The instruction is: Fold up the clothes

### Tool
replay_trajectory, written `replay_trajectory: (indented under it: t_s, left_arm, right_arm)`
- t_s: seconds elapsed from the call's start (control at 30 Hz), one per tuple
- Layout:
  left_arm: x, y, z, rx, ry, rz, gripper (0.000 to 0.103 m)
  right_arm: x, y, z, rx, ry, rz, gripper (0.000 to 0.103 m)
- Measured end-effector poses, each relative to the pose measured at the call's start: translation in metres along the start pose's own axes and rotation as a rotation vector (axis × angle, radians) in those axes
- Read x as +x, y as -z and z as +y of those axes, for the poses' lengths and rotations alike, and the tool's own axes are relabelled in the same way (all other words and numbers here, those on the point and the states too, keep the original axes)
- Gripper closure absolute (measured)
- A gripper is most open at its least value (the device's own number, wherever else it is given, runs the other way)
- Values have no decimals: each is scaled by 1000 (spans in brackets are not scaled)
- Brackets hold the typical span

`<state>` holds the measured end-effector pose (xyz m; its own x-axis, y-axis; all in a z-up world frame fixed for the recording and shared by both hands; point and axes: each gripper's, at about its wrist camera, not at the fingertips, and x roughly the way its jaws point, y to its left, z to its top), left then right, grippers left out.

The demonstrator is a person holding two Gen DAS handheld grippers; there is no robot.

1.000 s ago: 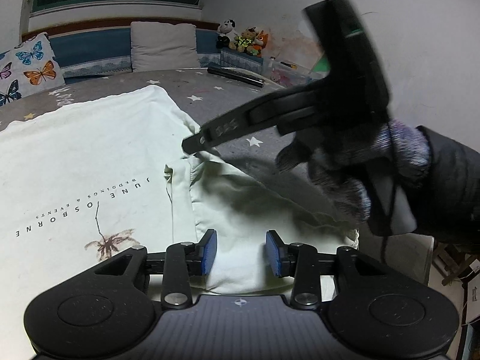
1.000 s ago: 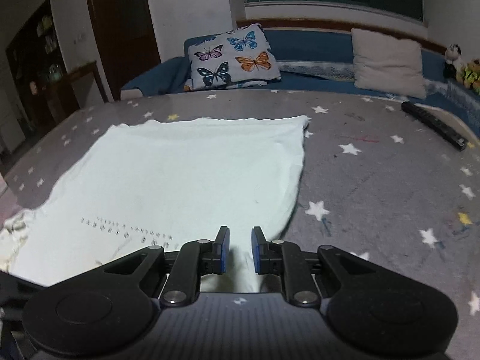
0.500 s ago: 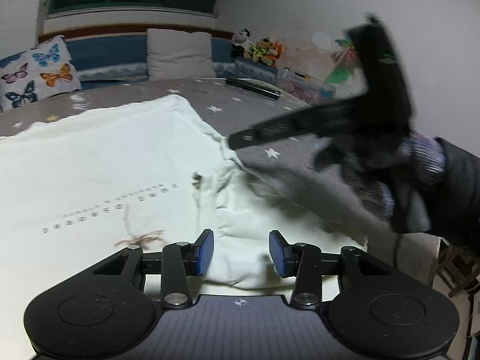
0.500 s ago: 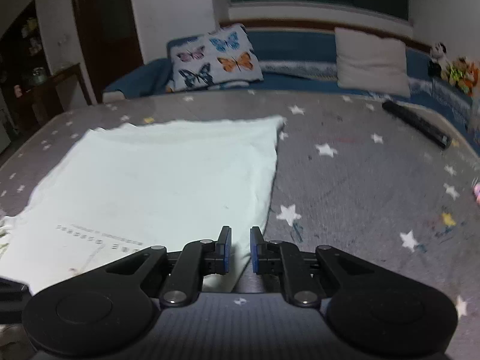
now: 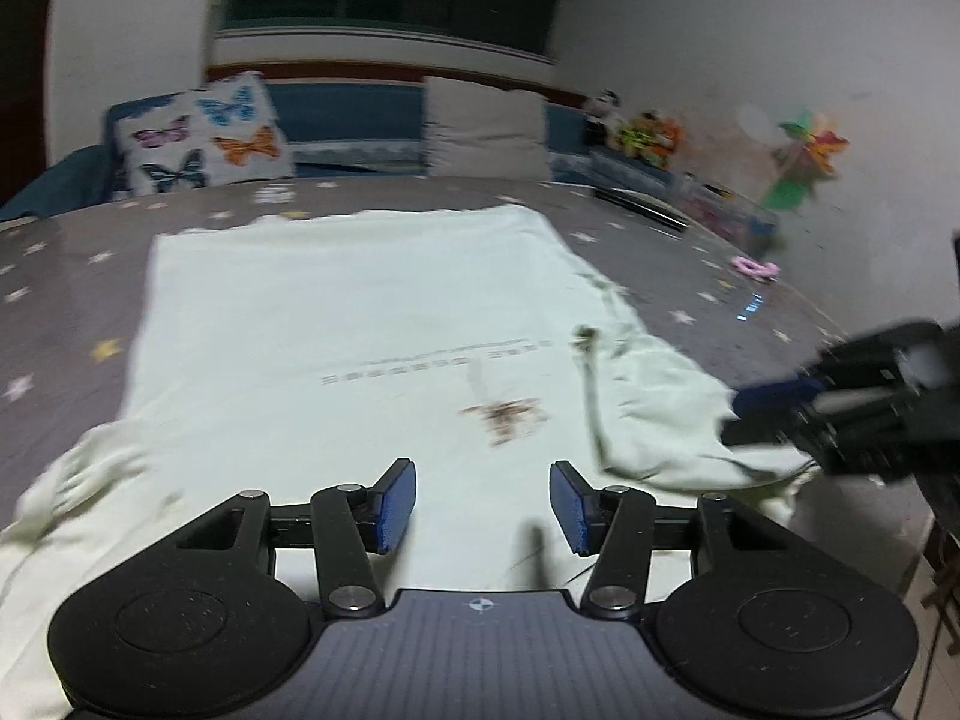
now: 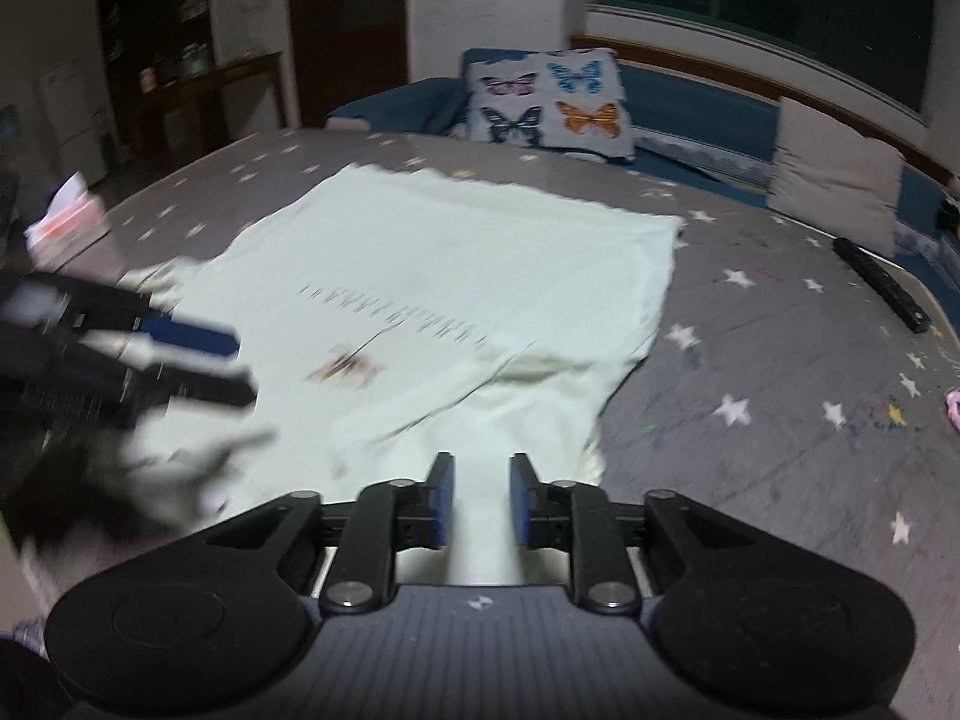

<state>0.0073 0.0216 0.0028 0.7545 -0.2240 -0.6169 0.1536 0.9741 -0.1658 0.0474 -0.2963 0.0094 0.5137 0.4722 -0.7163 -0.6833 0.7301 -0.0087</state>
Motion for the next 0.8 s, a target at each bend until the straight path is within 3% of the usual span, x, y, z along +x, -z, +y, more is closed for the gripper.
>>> replay_trajectory:
  t_s: [0.23, 0.6, 0.8]
  left_arm:
    - [-44, 26, 36, -84, -138, -43, 49]
    - [-112, 64, 109, -288, -351, -110, 49]
    - [-111, 70, 131, -364, -373, -95, 49]
  right_arm:
    - [6, 19, 29, -80, 20, 51, 78]
    - [22, -12, 56, -147, 4, 29, 78]
    - [36, -39, 91, -248, -78, 16, 78]
